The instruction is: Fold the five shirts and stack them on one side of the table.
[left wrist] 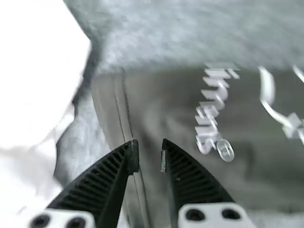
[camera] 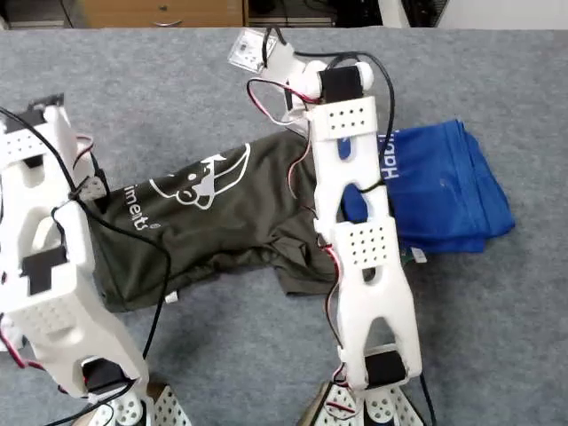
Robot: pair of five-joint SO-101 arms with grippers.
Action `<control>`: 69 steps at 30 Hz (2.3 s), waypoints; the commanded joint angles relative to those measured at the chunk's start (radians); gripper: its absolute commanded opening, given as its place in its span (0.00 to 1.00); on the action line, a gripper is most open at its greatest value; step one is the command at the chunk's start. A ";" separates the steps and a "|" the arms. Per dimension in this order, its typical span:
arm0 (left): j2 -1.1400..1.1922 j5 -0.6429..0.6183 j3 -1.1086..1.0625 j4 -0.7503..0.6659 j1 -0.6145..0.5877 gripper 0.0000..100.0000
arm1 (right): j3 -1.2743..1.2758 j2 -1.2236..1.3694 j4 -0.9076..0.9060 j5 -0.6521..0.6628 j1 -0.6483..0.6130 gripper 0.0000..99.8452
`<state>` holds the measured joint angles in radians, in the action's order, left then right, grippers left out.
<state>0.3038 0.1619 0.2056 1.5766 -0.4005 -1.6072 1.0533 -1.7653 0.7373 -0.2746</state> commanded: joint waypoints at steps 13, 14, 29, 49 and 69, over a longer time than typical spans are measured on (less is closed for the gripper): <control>-0.498 0.160 -0.888 -0.453 0.046 0.06 | 1.218 -0.699 0.167 -0.072 -0.099 0.00; -0.495 0.160 -0.907 -0.465 0.043 0.06 | 1.320 -0.736 0.215 -0.072 -0.099 0.00; -0.496 0.388 -1.065 -0.436 0.040 0.06 | 2.026 -0.898 0.592 -0.072 -0.142 0.00; -0.496 0.394 -0.930 -0.423 -0.041 0.11 | 2.433 -1.216 0.675 -0.020 -0.174 0.01; -0.498 0.433 -0.921 -0.430 -0.241 0.14 | 2.750 -1.618 0.744 0.509 -0.124 0.23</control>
<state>-0.1749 0.5992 -0.6598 1.2114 -0.6322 1.1040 -0.5669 -1.1270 1.2221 -0.4112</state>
